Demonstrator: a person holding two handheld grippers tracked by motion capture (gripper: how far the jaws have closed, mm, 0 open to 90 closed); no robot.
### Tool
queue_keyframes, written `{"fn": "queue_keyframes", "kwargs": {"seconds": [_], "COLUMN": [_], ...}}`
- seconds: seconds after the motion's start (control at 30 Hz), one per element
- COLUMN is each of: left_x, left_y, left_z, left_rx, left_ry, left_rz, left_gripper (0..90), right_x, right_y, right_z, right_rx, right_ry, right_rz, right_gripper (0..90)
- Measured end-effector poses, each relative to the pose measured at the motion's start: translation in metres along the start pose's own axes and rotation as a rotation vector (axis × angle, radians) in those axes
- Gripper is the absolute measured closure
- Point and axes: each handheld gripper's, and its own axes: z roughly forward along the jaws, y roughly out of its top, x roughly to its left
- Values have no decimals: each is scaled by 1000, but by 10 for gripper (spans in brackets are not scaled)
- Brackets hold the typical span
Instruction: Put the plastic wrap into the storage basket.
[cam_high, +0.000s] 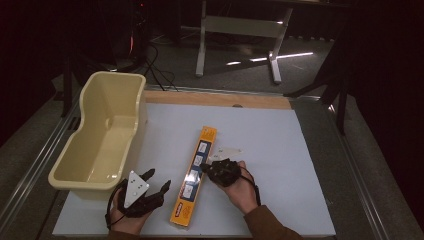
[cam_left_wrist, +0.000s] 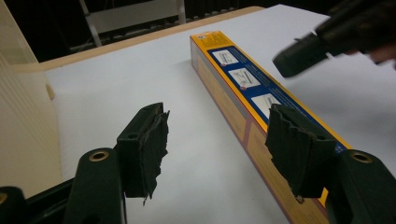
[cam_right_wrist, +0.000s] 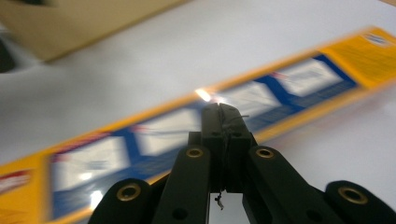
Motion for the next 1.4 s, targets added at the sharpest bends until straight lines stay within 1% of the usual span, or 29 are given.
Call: {"fn": "queue_keyframes", "kwargs": {"seconds": [0.07, 0.23, 0.3, 0.33, 0.43, 0.5, 0.57, 0.6, 0.67, 0.77, 0.83, 0.9, 0.97, 1.17, 1.2, 1.23, 1.27, 1.3, 1.33, 1.37, 1.4], "left_x": [0, 1, 1, 1, 1, 1, 1, 1, 1, 1, 1, 1, 1, 1, 1, 0, 0, 0, 0, 0, 0], "left_y": [0, 0, 0, 0, 0, 0, 0, 0, 0, -1, -1, -1, -1, -1, -1, -1, -1, -1, -1, -1, -1], "left_z": [0, 0, 0, -1, -1, -1, -1, -1, -1, -1, -2, -2, -2, -2, -2, -2, -2, -2, -2, -1, -1], "left_rx": [2, 1, 0, 0, -1, -1, -1, -1, -2, -3, -3, -2, -3, -2, -2, -2, -2, -2, -2, -3, -2], "left_ry": [2, 1, 0, 0, -1, -1, -1, -1, -2, -1, -1, -1, 1, 1, 1, 0, 0, -1, -1, -2, -2], "left_rz": [2, 2, 3, 3, 2, 2, 3, 1, 0, -3, -3, -3, -5, -4, -4, -5, -5, -5, -4, -5, -6], "left_gripper": [380, 380, 380, 380, 381, 381, 381, 381, 380, 379, 379, 379, 379, 378, 378, 378, 378, 378, 377, 378, 378], "right_x": [11, 35, 43, 47, 57, 65, 71, 71, 70, 63, 59, 56, 54, 47, 47, 45, 39, 36, 29, 21, 14], "right_y": [2, 4, 4, 4, 5, 4, 3, 3, 4, 5, 4, 3, 1, -8, -8, -10, -11, -12, -15, -18, -21], "right_z": [4, 20, 27, 30, 36, 39, 40, 39, 35, 30, 25, 22, 17, -2, -2, -5, -14, -19, -23, -28, -31], "right_rx": [5, 29, 42, 40, 58, 78, 91, 92, 100, 117, 139, 158, 173, 182, 182, 187, 201, 219, 228, 220, 209], "right_ry": [40, 101, 115, 124, 148, 166, 164, 166, 168, 195, 210, 215, 213, 186, 186, 180, 128, 76, 51, 45, 24], "right_rz": [-17, -56, -75, -80, -91, -115, -149, -154, -172, -171, -167, -171, -177, -187, -187, -184, -185, -201, -190, -153, -110], "right_gripper": [896, 894, 891, 891, 891, 891, 894, 896, 897, 899, 899, 900, 900, 900, 900, 900, 900, 900, 899, 899, 897]}}
